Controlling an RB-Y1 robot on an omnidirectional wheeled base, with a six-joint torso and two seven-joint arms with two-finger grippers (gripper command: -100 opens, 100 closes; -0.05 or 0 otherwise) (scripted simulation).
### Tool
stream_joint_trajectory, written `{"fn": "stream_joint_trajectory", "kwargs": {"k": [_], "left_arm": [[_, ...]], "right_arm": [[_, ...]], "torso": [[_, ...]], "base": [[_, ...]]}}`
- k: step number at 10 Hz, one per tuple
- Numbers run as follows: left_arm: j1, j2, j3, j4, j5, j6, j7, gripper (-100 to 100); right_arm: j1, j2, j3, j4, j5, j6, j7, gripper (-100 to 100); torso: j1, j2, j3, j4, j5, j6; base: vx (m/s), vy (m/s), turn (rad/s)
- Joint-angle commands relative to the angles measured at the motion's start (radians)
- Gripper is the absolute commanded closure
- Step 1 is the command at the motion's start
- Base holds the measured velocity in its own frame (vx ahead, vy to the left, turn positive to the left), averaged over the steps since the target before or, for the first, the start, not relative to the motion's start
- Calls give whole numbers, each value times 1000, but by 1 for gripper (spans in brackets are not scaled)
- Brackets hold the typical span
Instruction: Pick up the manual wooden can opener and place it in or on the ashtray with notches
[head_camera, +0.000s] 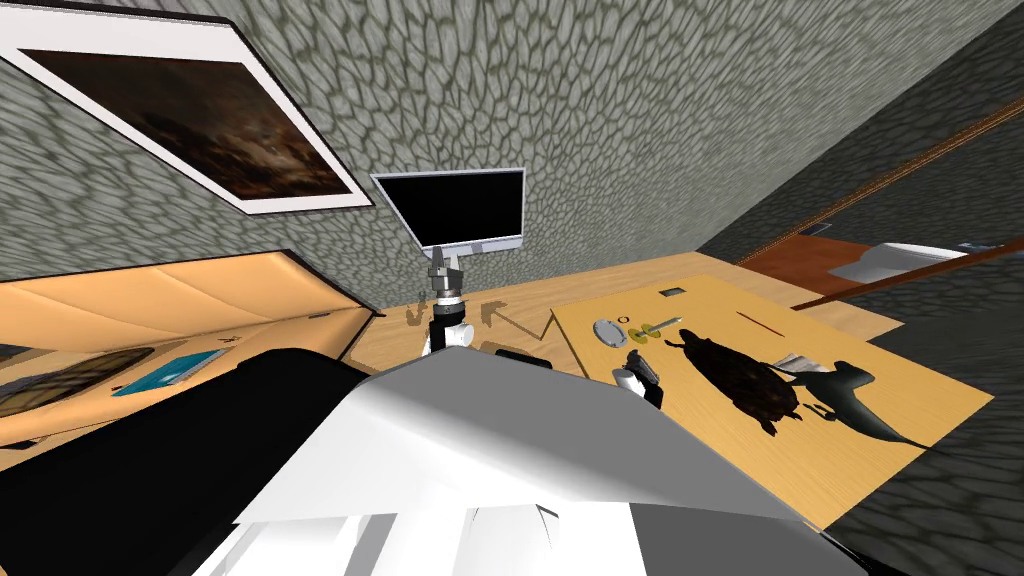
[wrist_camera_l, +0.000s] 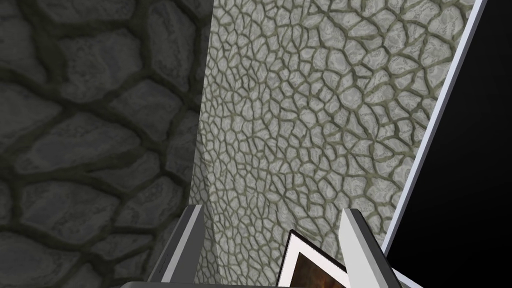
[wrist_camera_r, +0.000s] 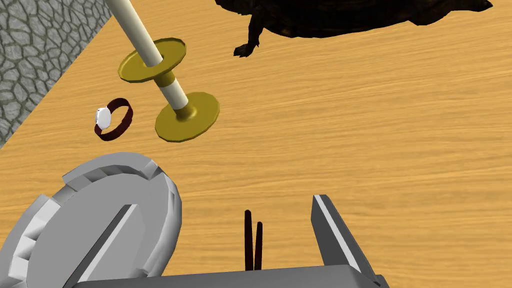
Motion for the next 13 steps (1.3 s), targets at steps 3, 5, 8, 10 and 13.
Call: {"fn": "stream_joint_trajectory", "kwargs": {"k": [3, 5, 8, 10, 13], "left_arm": [[0, 0, 0, 0, 0, 0, 0, 0], [0, 0, 0, 0, 0, 0, 0, 0], [0, 0, 0, 0, 0, 0, 0, 0], [0, 0, 0, 0, 0, 0, 0, 0], [0, 0, 0, 0, 0, 0, 0, 0]], "right_arm": [[2, 53, -27, 77, -39, 5, -40, -100], [2, 53, -27, 77, -39, 5, -40, -100], [16, 48, -33, 83, -45, -9, -57, -100], [34, 42, -36, 99, -52, -37, -86, -100], [29, 44, -34, 96, -50, -31, -78, 100]], "torso": [[2, 0, 0, 0, 1, 0], [2, 0, 0, 0, 1, 0], [4, 0, 0, 0, 1, 0], [0, -1, 0, 0, 0, 0], [3, -1, 0, 0, 1, 0]], "base": [[1, -39, 91], [-2, -17, 16], [3, -10, 86], [11, -79, 252], [0, -17, 8]]}}
